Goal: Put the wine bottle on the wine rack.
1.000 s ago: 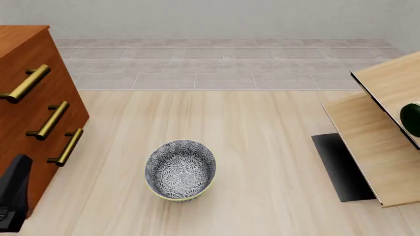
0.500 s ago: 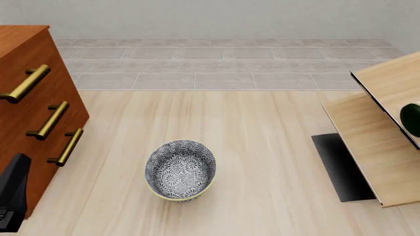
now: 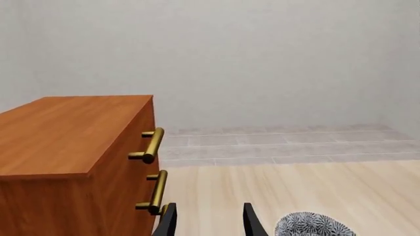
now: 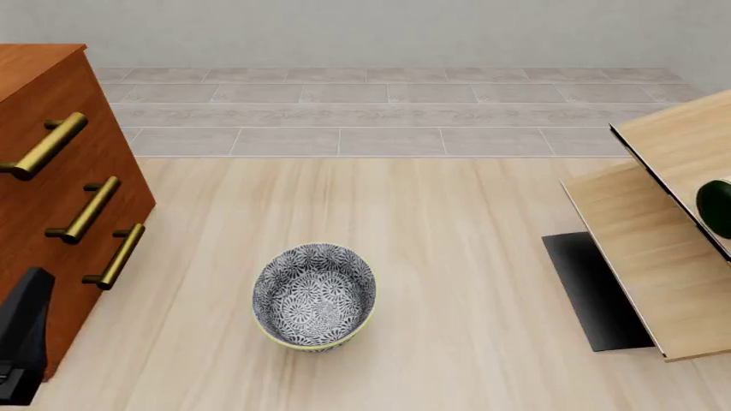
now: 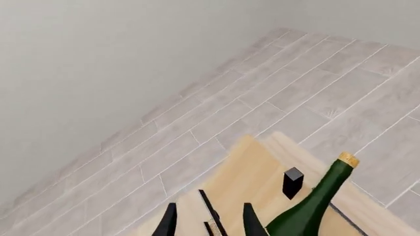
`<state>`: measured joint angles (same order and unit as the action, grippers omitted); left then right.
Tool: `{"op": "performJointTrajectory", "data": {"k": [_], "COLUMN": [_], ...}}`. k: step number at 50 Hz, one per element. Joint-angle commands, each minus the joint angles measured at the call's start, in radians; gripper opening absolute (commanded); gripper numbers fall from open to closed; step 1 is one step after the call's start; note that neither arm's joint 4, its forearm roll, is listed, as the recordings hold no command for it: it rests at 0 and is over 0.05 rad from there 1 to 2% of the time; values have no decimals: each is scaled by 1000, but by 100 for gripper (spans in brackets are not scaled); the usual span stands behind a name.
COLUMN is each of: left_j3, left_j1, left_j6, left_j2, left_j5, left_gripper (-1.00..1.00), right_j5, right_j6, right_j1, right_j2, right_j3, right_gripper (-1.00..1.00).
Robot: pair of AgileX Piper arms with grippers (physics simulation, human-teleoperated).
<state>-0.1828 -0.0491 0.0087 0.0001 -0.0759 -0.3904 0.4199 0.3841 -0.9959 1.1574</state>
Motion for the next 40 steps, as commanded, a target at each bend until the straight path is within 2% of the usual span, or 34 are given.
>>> {"op": "performJointTrajectory", "data": {"k": [1, 2, 5, 11, 15, 22, 26, 28, 33, 40], "left_j3": [-2, -3, -3, -3, -2, 1, 0, -2, -2, -13], "left_j1": [-5, -5, -7, -14, -18, -23, -23, -26, -28, -34], "left_j6": [4, 3, 5, 7, 8, 10, 11, 13, 14, 21], "left_j2": [0, 0, 0, 0, 0, 0, 0, 0, 0, 0], "left_j5": [-3, -3, -3, -3, -2, -1, -2, -4, -5, -14], "left_gripper": [100, 100, 100, 100, 100, 100, 100, 100, 100, 100], "right_j5": [15, 18, 17, 27, 29, 46, 50, 55, 57, 51], "right_j6": [-48, -66, -62, -108, -115, -181, -193, -223, -229, -285], "right_j1": [-91, -108, -114, -142, -156, -210, -231, -246, -268, -311], "right_j2": [54, 63, 76, 126, 141, 212, 244, 278, 359, 466], "right_j3": [-38, -39, -48, -64, -75, -118, -143, -158, -209, -259], "right_gripper": [100, 100, 100, 100, 100, 100, 100, 100, 100, 100]}}
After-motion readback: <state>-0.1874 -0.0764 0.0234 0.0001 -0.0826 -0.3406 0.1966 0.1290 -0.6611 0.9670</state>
